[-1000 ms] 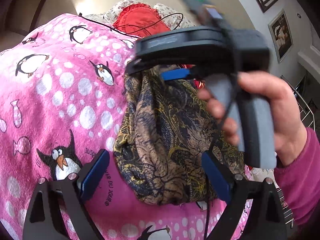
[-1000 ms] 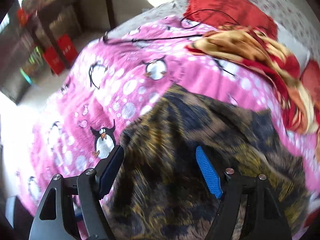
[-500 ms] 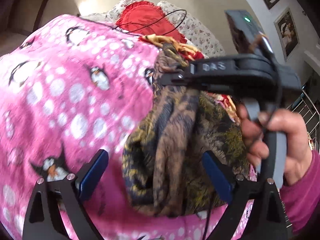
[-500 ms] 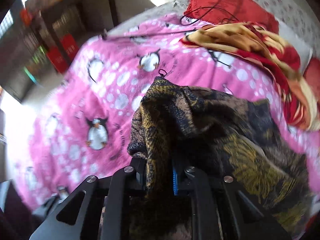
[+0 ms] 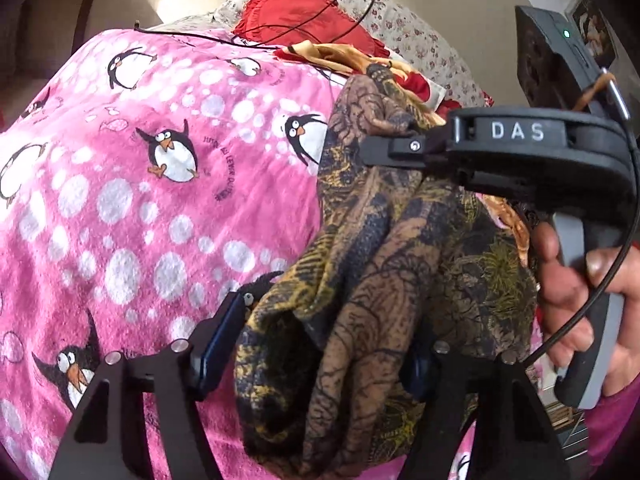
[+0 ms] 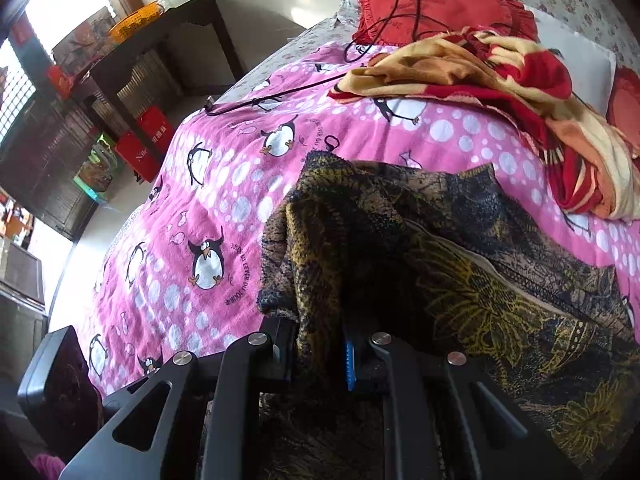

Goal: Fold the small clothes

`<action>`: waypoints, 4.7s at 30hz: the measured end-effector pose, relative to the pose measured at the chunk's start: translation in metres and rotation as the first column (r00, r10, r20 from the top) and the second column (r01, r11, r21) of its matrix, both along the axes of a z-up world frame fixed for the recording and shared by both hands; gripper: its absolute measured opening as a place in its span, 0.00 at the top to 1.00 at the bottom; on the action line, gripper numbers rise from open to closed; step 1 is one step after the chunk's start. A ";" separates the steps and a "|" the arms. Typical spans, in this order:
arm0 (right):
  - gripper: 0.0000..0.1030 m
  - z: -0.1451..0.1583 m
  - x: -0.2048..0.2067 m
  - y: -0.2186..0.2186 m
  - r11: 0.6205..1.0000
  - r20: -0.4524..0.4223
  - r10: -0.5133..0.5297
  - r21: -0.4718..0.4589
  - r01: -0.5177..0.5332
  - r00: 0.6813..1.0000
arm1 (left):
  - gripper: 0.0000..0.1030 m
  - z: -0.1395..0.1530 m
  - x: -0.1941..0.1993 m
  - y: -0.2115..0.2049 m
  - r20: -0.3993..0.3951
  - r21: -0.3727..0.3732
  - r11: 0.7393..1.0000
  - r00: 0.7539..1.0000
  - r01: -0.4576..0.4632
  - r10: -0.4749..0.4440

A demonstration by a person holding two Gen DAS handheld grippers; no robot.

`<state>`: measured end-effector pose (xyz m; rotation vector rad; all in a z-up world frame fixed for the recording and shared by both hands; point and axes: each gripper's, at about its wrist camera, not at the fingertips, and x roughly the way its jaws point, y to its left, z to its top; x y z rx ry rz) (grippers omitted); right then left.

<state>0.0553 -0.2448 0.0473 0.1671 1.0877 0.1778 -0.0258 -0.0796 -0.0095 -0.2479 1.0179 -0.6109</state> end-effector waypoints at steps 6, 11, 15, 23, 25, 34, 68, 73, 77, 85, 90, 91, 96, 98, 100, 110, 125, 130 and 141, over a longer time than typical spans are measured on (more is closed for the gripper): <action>0.81 -0.004 -0.002 -0.008 1.000 -0.010 -0.014 0.002 0.014 1.000 | 0.31 0.001 -0.001 -0.006 0.026 0.030 1.000 1.000 0.008 -0.009; 0.81 -0.007 0.001 -0.009 1.000 -0.019 -0.026 0.012 0.026 0.999 | 0.33 0.000 -0.003 -0.006 0.035 0.035 0.999 0.999 0.012 -0.013; 0.72 -0.012 0.006 -0.009 0.999 -0.032 -0.036 0.016 0.037 0.999 | 0.33 0.000 -0.006 -0.005 0.035 0.039 0.999 0.999 0.020 -0.021; 0.66 -0.018 0.018 0.012 0.996 -0.015 -0.028 -0.084 0.027 0.999 | 0.33 -0.003 -0.011 -0.009 0.045 0.049 0.998 0.998 0.036 -0.038; 0.77 -0.015 0.016 0.020 0.994 -0.002 -0.007 -0.107 0.007 1.000 | 0.33 -0.003 -0.011 -0.008 0.038 0.044 0.998 0.998 0.046 -0.047; 0.79 0.018 -0.007 -0.011 0.999 0.015 0.004 -0.038 -0.003 1.000 | 0.82 0.026 -0.011 -0.018 -0.054 -0.034 0.987 0.986 0.156 -0.157; 0.64 0.038 -0.230 -0.261 0.888 0.186 -0.457 0.044 0.457 0.870 | 0.21 0.097 -0.099 -0.190 0.045 -0.030 0.846 0.846 0.533 -0.532; 0.63 0.016 -0.248 -0.221 0.933 0.106 -0.351 0.121 0.339 0.930 | 0.21 0.065 -0.085 -0.174 0.045 0.215 0.881 0.897 0.421 -0.439; 0.90 -0.009 -0.256 -0.201 0.950 0.073 -0.308 0.073 0.303 0.949 | 0.21 0.034 -0.090 -0.166 0.000 0.264 0.864 0.896 0.428 -0.444; 0.89 -0.040 -0.284 -0.235 0.906 0.021 -0.419 0.076 0.416 0.908 | 0.21 0.006 -0.084 -0.166 -0.048 0.272 0.863 0.902 0.425 -0.429; 0.56 0.006 -0.276 -0.264 0.838 0.168 -0.544 0.159 0.522 0.822 | 0.21 0.010 -0.083 -0.167 -0.017 0.277 0.861 0.898 0.427 -0.440; 0.52 0.008 -0.267 -0.269 0.827 0.176 -0.561 0.159 0.539 0.809 | 0.21 0.007 -0.082 -0.169 -0.025 0.274 0.861 0.898 0.428 -0.439; 0.81 -0.012 -0.205 -0.289 0.839 0.067 -0.538 0.129 0.528 0.840 | 0.21 -0.001 -0.084 -0.181 -0.029 0.280 0.859 0.898 0.429 -0.439; 0.93 -0.003 -0.207 -0.287 0.843 0.144 -0.538 0.067 0.534 0.831 | 0.21 -0.002 -0.084 -0.181 -0.028 0.276 0.860 0.898 0.430 -0.440; 0.97 -0.002 -0.208 -0.291 0.827 0.181 -0.551 -0.012 0.562 0.815 | 0.21 -0.007 -0.085 -0.184 -0.040 0.273 0.859 0.897 0.433 -0.439; 0.57 0.002 -0.263 -0.243 0.877 0.077 -0.481 0.038 0.479 0.874 | 0.21 -0.013 -0.096 -0.191 -0.045 0.285 0.859 0.901 0.425 -0.431; 0.92 -0.037 -0.323 -0.223 0.816 0.023 -0.575 0.086 0.571 0.818 | 0.21 -0.006 -0.118 -0.176 -0.019 0.302 0.869 0.914 0.392 -0.406; 0.84 -0.012 -0.320 -0.210 0.814 0.079 -0.581 0.074 0.576 0.810 | 0.21 0.002 -0.120 -0.170 0.017 0.326 0.872 0.920 0.364 -0.391; 0.84 -0.052 -0.292 -0.198 0.843 0.008 -0.537 -0.021 0.537 0.843 | 0.21 0.018 -0.111 -0.165 0.048 0.337 0.876 0.923 0.344 -0.381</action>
